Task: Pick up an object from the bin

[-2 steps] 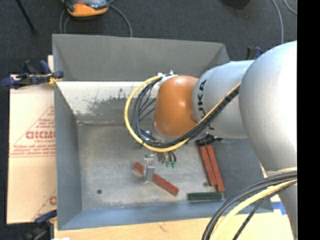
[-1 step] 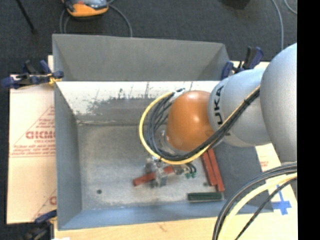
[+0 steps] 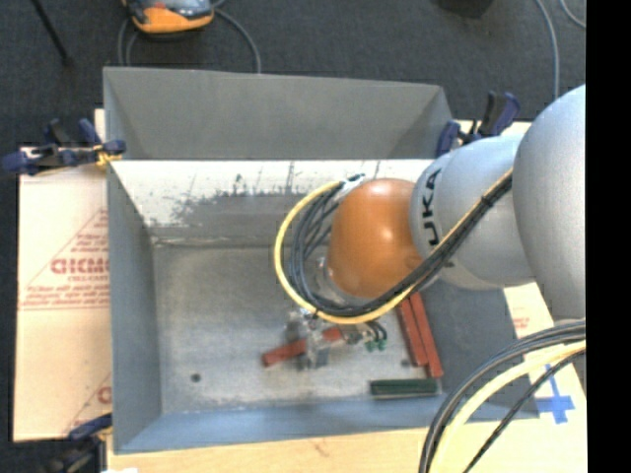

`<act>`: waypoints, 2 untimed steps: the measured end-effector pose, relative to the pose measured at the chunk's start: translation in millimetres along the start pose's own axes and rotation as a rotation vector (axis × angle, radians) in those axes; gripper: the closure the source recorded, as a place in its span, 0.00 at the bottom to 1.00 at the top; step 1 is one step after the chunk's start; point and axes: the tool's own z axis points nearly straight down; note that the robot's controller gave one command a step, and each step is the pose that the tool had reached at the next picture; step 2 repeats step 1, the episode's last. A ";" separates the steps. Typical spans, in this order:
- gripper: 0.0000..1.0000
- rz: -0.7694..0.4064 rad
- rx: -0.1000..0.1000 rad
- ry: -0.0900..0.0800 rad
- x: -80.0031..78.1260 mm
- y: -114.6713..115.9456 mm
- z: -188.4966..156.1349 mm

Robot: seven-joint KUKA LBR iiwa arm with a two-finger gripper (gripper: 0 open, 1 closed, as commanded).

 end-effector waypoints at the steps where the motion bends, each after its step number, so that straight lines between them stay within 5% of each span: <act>1: 1.00 -0.027 0.001 -0.002 -0.4 -15.8 -152.3; 2: 1.00 -0.027 0.001 -0.002 -0.4 -15.8 -152.3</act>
Offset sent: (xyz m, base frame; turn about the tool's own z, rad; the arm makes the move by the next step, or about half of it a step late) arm 0.0000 0.0000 0.0000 0.0000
